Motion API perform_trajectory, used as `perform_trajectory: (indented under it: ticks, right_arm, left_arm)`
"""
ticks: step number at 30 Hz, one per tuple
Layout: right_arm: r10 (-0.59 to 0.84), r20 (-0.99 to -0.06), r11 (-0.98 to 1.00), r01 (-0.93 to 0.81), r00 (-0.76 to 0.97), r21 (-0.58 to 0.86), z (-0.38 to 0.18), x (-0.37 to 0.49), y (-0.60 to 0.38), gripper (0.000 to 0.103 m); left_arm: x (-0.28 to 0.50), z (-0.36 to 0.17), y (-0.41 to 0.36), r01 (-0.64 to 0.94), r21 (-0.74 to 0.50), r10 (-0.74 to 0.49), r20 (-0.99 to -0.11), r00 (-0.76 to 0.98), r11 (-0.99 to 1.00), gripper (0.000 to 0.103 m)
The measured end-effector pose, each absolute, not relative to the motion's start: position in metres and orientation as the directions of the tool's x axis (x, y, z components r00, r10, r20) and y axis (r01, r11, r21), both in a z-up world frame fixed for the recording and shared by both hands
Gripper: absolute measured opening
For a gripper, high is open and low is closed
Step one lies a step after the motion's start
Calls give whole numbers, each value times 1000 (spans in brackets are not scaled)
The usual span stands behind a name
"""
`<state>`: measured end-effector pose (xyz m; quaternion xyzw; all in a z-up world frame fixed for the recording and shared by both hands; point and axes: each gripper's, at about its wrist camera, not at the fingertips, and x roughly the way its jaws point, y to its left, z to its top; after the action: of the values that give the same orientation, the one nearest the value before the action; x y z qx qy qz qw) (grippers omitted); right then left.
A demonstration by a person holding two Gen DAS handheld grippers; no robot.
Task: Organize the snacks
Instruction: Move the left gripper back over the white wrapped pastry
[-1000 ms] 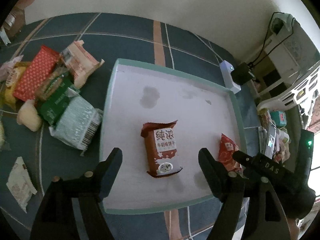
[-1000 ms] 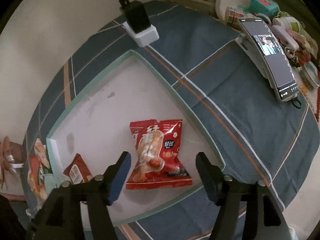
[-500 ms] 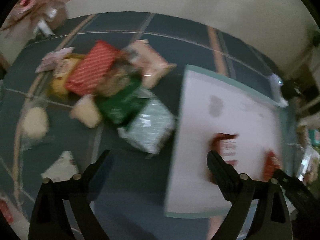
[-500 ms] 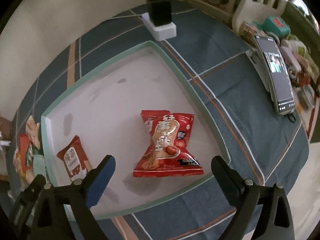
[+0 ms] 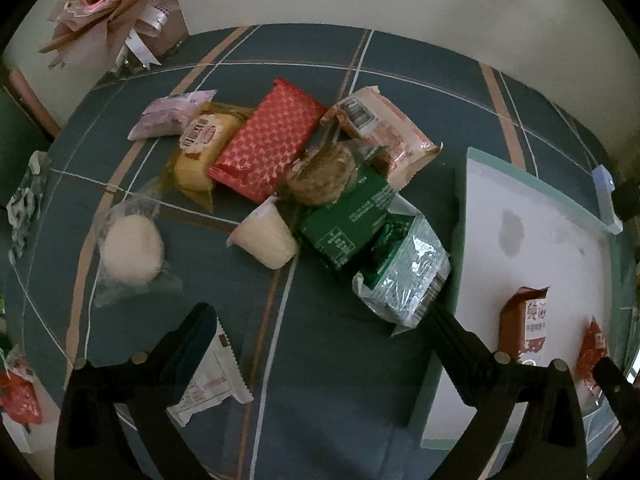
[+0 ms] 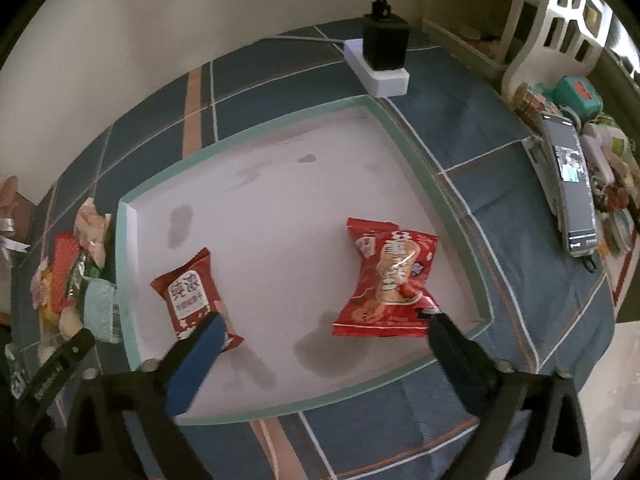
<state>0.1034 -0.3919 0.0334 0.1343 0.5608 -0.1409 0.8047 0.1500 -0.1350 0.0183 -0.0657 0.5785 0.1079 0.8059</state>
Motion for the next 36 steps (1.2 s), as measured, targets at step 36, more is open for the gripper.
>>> perform_trajectory:
  ticks: [36]
  right_arm:
    - [42, -924, 988, 125, 381, 96, 41, 102, -260, 103]
  left_arm:
    - [128, 64, -55, -232, 92, 184, -892, 414, 968, 103]
